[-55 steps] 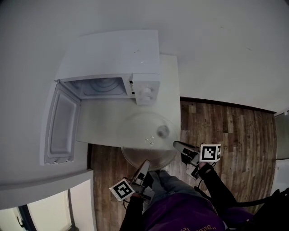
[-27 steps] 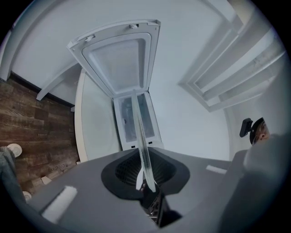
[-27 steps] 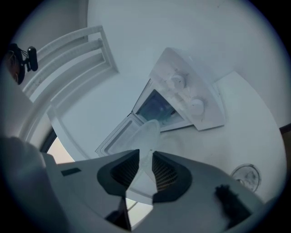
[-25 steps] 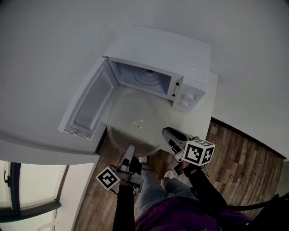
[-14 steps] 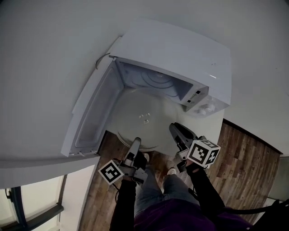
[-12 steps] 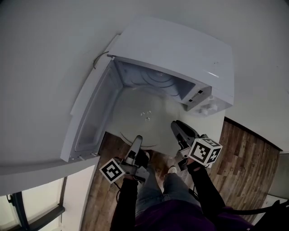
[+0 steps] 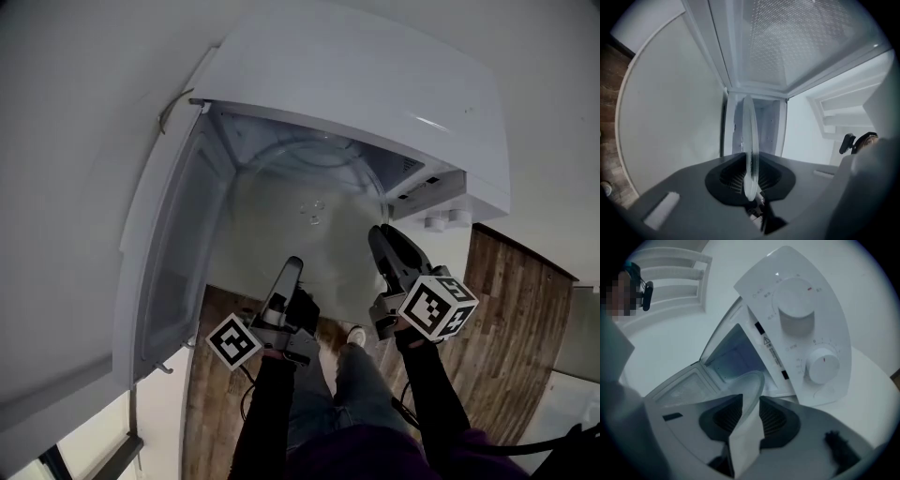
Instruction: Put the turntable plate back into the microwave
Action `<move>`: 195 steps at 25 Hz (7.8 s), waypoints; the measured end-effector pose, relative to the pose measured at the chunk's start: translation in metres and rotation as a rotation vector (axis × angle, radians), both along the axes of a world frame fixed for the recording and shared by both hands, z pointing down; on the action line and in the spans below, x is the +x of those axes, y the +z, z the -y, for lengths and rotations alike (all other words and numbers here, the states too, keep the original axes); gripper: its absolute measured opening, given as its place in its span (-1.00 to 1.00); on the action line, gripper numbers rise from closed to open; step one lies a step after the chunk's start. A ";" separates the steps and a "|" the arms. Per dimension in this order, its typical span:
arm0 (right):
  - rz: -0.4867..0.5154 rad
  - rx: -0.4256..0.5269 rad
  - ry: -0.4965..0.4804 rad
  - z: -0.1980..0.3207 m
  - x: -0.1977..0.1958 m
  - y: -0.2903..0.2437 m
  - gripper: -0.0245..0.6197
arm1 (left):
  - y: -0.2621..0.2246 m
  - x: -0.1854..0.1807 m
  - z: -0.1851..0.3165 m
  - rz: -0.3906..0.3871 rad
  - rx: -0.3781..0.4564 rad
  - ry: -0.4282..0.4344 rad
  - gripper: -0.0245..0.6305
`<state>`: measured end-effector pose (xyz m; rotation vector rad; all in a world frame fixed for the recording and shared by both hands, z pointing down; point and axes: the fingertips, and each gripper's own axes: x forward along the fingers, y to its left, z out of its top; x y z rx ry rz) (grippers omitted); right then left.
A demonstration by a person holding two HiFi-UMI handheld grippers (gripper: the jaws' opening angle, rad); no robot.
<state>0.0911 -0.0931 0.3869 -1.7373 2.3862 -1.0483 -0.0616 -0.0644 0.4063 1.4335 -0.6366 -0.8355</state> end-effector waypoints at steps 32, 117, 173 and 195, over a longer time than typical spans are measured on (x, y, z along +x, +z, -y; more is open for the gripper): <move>-0.543 0.145 -0.013 0.008 -0.049 -0.017 -0.89 | -0.008 0.022 0.094 -0.017 0.092 -0.039 -0.77; -0.498 0.211 -0.231 0.085 -0.070 0.014 -0.89 | 0.020 0.059 0.172 0.146 -0.144 0.088 -0.83; -0.542 0.266 -0.181 0.083 -0.070 0.022 -0.89 | 0.018 0.088 0.139 0.147 0.023 0.420 -0.72; -0.555 0.215 -0.070 0.096 -0.044 0.033 -0.89 | 0.037 0.071 0.125 0.190 -0.049 0.396 -0.62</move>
